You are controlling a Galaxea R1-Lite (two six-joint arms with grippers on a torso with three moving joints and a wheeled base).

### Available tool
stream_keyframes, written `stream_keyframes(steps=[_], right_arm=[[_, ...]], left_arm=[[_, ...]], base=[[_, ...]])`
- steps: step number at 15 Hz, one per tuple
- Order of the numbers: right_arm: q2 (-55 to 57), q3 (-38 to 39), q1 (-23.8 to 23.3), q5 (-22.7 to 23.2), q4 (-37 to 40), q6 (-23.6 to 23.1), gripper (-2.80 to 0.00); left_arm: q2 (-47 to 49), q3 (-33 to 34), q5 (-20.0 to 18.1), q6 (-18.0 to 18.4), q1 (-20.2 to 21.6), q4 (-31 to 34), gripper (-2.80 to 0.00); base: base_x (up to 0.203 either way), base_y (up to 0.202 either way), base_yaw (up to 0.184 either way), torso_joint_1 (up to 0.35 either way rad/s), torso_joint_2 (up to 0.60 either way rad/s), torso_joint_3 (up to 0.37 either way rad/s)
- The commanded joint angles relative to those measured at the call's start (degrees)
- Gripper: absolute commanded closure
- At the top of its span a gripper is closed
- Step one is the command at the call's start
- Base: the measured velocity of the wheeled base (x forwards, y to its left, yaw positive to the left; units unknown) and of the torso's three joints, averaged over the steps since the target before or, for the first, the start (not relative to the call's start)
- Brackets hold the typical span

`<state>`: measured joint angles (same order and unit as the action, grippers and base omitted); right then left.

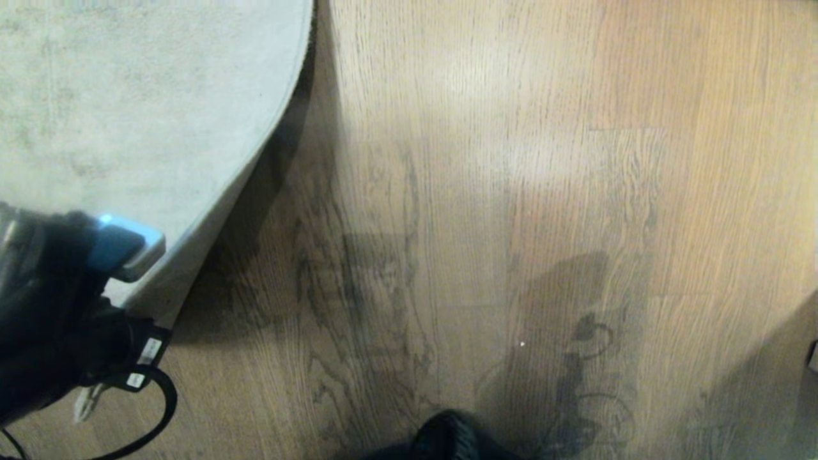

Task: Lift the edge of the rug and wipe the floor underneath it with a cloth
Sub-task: Lift up the carpet

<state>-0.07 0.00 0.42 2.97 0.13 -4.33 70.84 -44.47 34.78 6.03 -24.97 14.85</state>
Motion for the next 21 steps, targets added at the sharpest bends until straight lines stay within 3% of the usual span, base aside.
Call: stream_keyframes(steps=[1, 15, 21], right_arm=[[0.07, 0.0, 0.06, 0.01, 0.04, -0.07, 0.0], [0.07, 0.0, 0.02, 0.01, 0.04, -0.07, 0.0], [0.07, 0.0, 0.1, 0.01, 0.04, -0.07, 0.0]], left_arm=[[-0.44, 1.18, 0.11, 0.03, -0.14, 0.0, 0.0], [-1.73, 3.94, 0.11, -1.2, -0.08, 0.0, 0.0], [-4.07, 5.36, 0.11, -1.29, -0.17, 0.09, 0.0]], base=[[0.0, 0.0, 0.0, 0.0, 0.0, 0.0], [0.0, 0.172, -0.004, 0.002, 0.0, 0.003], [0.0, 0.029, 0.0, 0.001, 0.0, 0.001]])
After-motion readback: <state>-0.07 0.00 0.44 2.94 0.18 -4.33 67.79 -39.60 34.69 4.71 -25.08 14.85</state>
